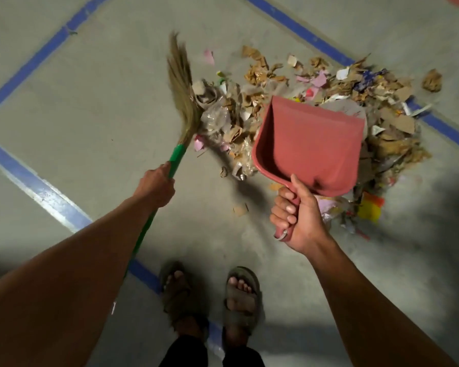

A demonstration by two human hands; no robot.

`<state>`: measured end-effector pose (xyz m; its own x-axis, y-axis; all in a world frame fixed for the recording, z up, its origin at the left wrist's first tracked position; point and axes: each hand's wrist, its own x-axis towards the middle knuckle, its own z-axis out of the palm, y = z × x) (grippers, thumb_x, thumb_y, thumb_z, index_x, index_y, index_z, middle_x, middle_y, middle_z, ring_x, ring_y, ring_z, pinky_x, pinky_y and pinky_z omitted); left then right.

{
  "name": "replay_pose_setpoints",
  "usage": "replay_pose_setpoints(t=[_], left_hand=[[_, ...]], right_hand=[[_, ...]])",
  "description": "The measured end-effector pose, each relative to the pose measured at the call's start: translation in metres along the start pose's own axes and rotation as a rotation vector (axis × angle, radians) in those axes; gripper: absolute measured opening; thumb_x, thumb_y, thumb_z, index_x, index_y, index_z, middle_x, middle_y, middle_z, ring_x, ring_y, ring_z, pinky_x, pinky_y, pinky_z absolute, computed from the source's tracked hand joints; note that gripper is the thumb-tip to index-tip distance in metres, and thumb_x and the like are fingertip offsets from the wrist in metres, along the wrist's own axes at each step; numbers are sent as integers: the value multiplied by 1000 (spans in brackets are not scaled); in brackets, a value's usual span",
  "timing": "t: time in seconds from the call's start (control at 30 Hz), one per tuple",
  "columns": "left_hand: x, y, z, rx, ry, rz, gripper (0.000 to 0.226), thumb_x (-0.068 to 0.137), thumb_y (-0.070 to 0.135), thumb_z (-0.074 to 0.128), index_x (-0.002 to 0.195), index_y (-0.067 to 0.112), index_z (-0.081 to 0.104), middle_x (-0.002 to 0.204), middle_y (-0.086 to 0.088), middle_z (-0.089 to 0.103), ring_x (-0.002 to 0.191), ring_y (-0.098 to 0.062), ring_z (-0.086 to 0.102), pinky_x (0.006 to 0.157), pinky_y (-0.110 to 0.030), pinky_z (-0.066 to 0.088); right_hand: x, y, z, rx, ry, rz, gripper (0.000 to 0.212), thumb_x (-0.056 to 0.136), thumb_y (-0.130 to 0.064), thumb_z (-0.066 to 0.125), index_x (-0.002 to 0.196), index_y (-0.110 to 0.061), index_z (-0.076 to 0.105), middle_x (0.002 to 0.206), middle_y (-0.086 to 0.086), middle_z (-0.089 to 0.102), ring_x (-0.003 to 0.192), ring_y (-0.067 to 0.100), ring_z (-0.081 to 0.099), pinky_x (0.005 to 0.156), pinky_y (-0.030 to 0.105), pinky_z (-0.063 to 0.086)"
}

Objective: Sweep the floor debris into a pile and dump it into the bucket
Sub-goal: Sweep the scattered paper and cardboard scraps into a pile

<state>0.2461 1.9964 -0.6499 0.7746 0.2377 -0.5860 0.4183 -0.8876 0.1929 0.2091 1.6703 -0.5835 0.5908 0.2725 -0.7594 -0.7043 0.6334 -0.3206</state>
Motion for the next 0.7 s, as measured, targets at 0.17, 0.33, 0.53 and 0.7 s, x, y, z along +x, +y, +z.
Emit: replay_pose_setpoints(t=[0.17,0.33,0.53,0.7], left_hand=[[-8,27,16,-16,-69,168,53,105,25,51,156,32,38,131,-19,63,106,-37,65,90,-43,56],[-26,89,17,-66,-84,371,57,105,23,51,159,29,35,142,-15,60,119,-37,61,101,-41,48],[-55,161,18,80,-74,499,64,107,19,43,165,32,19,168,1,31,132,-37,55,109,-49,50],[-72,177,13,288,-95,469,80,96,6,47,165,27,14,169,3,26,119,-39,61,89,-49,59]], right_hand=[[-19,7,-24,30,50,17,47,101,-50,55,66,-22,42,46,-7,30,31,6,26,35,22,17],[-42,-6,-22,50,62,-20,47,101,-50,54,65,-21,42,46,-7,28,31,5,25,32,22,19],[-69,-27,-20,79,68,-76,46,100,-50,55,66,-22,42,47,-7,28,32,5,24,33,22,20],[-93,-31,-27,81,92,-92,47,101,-50,56,68,-22,41,49,-6,26,33,6,23,34,22,18]])
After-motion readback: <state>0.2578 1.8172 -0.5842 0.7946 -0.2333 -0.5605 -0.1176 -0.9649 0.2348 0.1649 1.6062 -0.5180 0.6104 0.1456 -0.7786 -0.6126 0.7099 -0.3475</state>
